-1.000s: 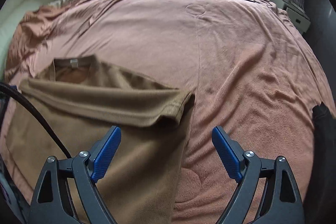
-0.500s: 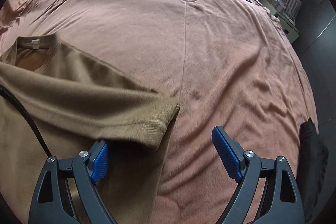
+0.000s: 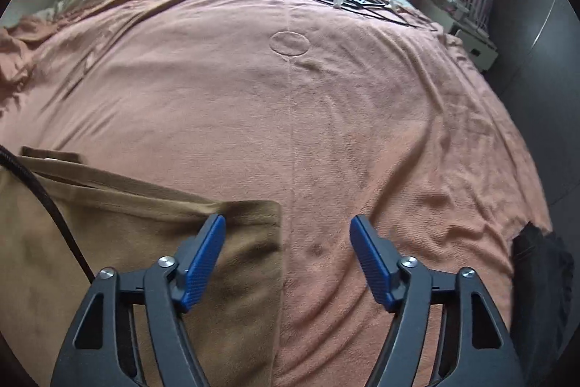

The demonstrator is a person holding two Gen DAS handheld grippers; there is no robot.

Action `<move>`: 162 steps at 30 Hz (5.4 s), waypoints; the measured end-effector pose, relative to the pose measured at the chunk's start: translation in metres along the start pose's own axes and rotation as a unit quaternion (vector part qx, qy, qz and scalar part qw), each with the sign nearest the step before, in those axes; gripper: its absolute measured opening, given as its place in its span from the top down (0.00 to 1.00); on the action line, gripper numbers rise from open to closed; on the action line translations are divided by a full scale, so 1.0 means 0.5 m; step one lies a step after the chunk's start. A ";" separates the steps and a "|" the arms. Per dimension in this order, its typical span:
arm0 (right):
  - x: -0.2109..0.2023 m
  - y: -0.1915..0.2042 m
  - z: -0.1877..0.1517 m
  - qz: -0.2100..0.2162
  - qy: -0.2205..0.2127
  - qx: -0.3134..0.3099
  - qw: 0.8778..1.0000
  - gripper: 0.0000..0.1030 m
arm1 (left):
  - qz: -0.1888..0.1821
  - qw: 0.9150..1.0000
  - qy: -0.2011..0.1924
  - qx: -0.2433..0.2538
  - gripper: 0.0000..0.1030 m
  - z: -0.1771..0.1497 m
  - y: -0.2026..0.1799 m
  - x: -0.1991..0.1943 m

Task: Fold small clothes
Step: 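Withdraw both open tools from the folded shirt, then pinch the folded hem edge with both tools and pull it straight, then open both tools and raise them above the folded shirt, then move both open tools to the side edge of the folded shirt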

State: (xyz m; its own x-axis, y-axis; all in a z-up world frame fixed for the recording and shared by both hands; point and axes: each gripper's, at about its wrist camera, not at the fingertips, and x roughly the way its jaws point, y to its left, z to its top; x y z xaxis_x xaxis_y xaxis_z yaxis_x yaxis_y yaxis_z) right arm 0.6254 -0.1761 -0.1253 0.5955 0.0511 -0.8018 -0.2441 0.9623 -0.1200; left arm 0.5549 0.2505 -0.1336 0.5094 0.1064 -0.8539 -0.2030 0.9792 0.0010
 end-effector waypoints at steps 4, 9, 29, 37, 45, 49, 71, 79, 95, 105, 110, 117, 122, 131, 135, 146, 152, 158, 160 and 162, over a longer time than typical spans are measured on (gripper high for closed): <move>0.026 -0.026 -0.022 0.048 0.020 0.026 0.998 0.55 | -0.012 1.000 0.024 -0.005 0.44 -0.009 0.013 0.021; 0.073 -0.045 -0.025 0.083 0.038 0.038 0.995 0.63 | -0.013 0.999 0.045 -0.023 0.54 -0.024 0.017 0.067; -0.019 -0.038 -0.001 0.080 -0.034 0.028 0.996 1.00 | -0.003 0.999 -0.027 -0.033 0.94 0.005 0.018 0.004; -0.011 -0.015 0.000 0.054 -0.041 0.027 0.997 1.00 | 0.010 0.999 -0.027 -0.042 0.94 0.021 0.026 0.019; 0.066 -0.010 0.017 0.048 -0.012 0.038 0.998 1.00 | 0.022 0.999 0.005 -0.030 0.93 0.021 0.018 0.084; 0.101 -0.002 0.025 0.022 0.022 0.037 0.999 0.92 | 0.025 0.999 0.037 -0.018 0.89 0.012 0.007 0.115; -0.141 0.023 -0.122 0.055 -0.012 -0.010 0.998 0.43 | -0.079 0.997 0.011 0.013 0.60 -0.120 -0.035 -0.086; -0.205 0.032 -0.203 0.069 0.000 -0.005 0.998 0.46 | -0.089 0.996 0.018 0.018 0.60 -0.214 -0.054 -0.145; -0.253 0.053 -0.387 0.063 0.043 -0.012 0.997 0.53 | -0.064 0.996 0.063 -0.001 0.65 -0.428 -0.032 -0.181; -0.288 0.035 -0.455 0.044 0.049 0.018 0.998 0.55 | -0.053 0.997 0.054 -0.011 0.77 -0.487 0.007 -0.236; -0.349 0.057 -0.449 0.062 0.010 0.019 0.998 0.55 | -0.077 0.997 0.022 -0.021 0.77 -0.482 -0.002 -0.285; -0.382 0.147 -0.427 0.126 0.001 -0.008 0.992 0.59 | -0.118 0.993 0.008 0.002 0.77 -0.467 -0.092 -0.300; -0.371 0.199 -0.414 0.147 0.005 -0.029 0.989 0.60 | -0.145 0.989 0.012 0.012 0.77 -0.462 -0.156 -0.281; -0.282 0.248 -0.389 0.184 0.018 -0.051 0.982 0.66 | -0.181 0.983 0.029 0.021 0.77 -0.462 -0.256 -0.239; -0.244 0.270 -0.403 0.169 0.041 -0.072 0.982 0.69 | -0.197 0.980 0.032 0.019 0.77 -0.457 -0.290 -0.231; -0.271 0.191 -0.421 0.202 0.029 -0.024 0.979 0.70 | -0.239 0.970 0.041 0.031 0.77 -0.446 -0.388 -0.203; -0.300 0.110 -0.449 0.201 0.011 0.023 0.979 0.70 | -0.212 0.975 0.046 0.042 0.78 -0.461 -0.418 -0.175; -0.334 0.061 -0.479 0.186 -0.001 0.056 0.981 0.70 | -0.232 0.971 0.055 0.025 0.77 -0.456 -0.383 -0.194; -0.342 0.043 -0.486 0.185 -0.002 0.069 0.980 0.70 | -0.227 0.972 0.047 0.024 0.77 -0.459 -0.359 -0.208; -0.349 0.025 -0.497 0.185 -0.002 0.083 0.979 0.70 | -0.230 0.972 0.039 0.018 0.77 -0.466 -0.329 -0.222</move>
State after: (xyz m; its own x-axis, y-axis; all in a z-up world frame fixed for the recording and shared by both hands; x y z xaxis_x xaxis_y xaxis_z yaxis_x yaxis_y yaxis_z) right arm 0.3280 -0.2393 -0.1325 0.4929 0.4062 -0.7695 -0.3169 0.9074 0.2760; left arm 0.3368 0.0373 -0.1605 0.4736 -0.3569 -0.8052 0.0610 0.9253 -0.3743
